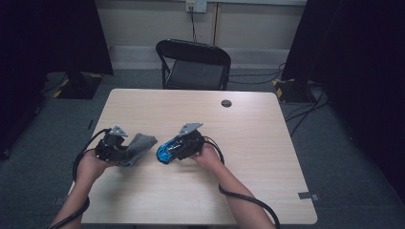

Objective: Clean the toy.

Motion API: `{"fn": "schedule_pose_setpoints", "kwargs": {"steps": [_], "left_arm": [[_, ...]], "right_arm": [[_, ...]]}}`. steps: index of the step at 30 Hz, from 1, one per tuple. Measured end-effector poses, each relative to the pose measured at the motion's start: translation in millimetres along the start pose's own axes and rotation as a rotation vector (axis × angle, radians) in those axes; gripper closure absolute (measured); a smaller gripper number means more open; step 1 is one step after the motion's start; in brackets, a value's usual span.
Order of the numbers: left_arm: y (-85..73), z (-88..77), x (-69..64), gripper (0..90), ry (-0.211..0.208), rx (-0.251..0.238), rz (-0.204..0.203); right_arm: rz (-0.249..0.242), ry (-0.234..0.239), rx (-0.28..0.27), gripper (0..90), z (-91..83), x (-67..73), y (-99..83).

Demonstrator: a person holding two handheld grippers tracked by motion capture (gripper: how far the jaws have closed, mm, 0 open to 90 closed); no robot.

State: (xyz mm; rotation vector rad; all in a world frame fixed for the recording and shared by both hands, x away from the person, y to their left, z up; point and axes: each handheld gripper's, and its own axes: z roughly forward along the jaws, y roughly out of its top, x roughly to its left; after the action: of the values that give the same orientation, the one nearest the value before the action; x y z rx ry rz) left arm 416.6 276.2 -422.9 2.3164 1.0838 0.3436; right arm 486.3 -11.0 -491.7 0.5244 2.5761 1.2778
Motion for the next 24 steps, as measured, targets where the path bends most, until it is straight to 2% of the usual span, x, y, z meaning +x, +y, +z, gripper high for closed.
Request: {"fn": "schedule_pose_setpoints", "kwargs": {"steps": [5, 8, 12, 17, 20, 24], "left_arm": [[20.2, 11.7, 5.9, 73.2, 0.032, -0.004, 0.007], [33.4, 25.8, 10.1, 73.2, 0.007, -0.021, -0.004], [54.2, 46.1, 11.7, 72.9, -0.005, -0.042, -0.018], [77.9, 67.7, 9.5, 72.7, 0.0, -0.043, 0.03], [87.5, 80.6, 8.2, 72.8, -0.001, -0.018, 0.056], [95.7, 98.0, 5.3, 71.8, -0.003, 0.001, 0.047]], "right_arm": [[-0.001, 0.0, 0.001, 13.0, 0.1, -0.1, 0.2], [0.0, 0.002, -0.002, 13.0, 0.0, -0.4, -0.2], [0.001, 0.001, -0.002, 13.0, 0.0, -0.5, -0.3], [0.004, 0.0, -0.005, 13.0, 0.0, -0.3, -0.7], [0.002, 0.002, -0.002, 13.0, -0.1, -0.6, -0.4], [0.005, 0.005, -0.002, 13.1, -0.1, -1.1, -0.5]]}}
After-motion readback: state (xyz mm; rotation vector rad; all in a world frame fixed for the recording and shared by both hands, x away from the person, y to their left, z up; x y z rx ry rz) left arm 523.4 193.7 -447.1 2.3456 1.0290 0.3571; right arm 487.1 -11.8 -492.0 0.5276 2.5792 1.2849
